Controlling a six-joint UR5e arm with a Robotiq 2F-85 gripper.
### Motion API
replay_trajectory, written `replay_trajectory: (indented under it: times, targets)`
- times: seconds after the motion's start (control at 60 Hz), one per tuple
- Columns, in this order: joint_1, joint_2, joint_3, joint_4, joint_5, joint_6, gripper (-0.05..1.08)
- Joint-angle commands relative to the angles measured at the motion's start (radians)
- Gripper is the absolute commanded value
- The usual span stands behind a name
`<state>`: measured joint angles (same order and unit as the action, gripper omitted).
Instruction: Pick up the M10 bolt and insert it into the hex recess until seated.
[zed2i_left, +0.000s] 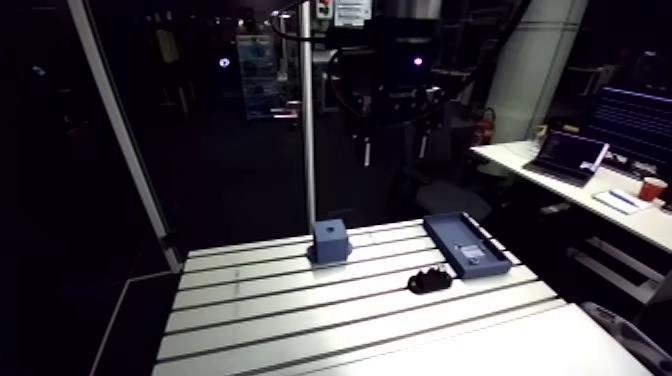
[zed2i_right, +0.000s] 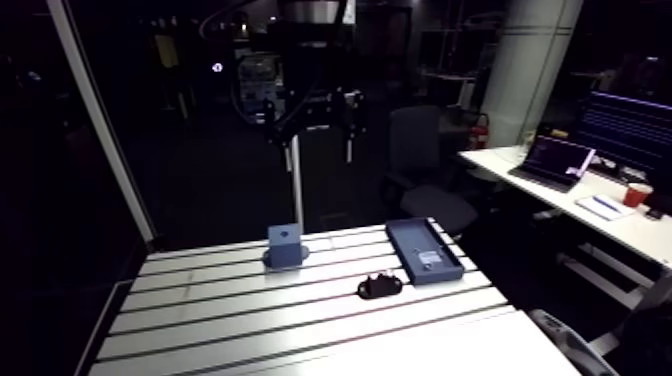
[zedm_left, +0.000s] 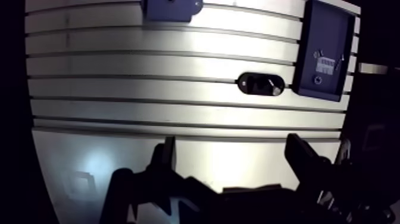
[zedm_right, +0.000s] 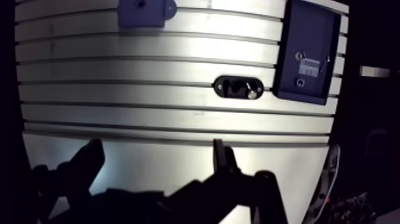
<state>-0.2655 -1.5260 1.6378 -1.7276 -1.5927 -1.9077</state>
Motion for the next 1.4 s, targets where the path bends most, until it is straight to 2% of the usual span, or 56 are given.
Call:
replay_trajectory:
  times: [0.017,0.133,0.25,0.317,0.617,0.967,1.1,1.217,1.4]
  targets:
    - [-0.101,0.03,0.077,-0.138,0.022,-0.09,0.01]
    - [-0.149,0.047,0.082,-0.14,0.034,-0.131,0.01]
    - [-0.19,0.072,0.088,-0.145,0.035,-0.154,0.01]
    - [-0.196,0.086,0.09,-0.16,0.035,-0.16,0.01]
    - [-0.195,0.153,0.093,-0.187,0.029,-0.16,0.01]
    - [-0.195,0.18,0.102,-0.226,0.021,-0.157,0.01]
    - [-0.195,0.19,0.11,-0.248,0.011,-0.156,0.01]
    - [-0.195,0.207,0.122,-0.292,-0.009,-0.161,0.01]
    - [-0.215,0.23,0.135,-0.313,-0.01,-0.161,0.01]
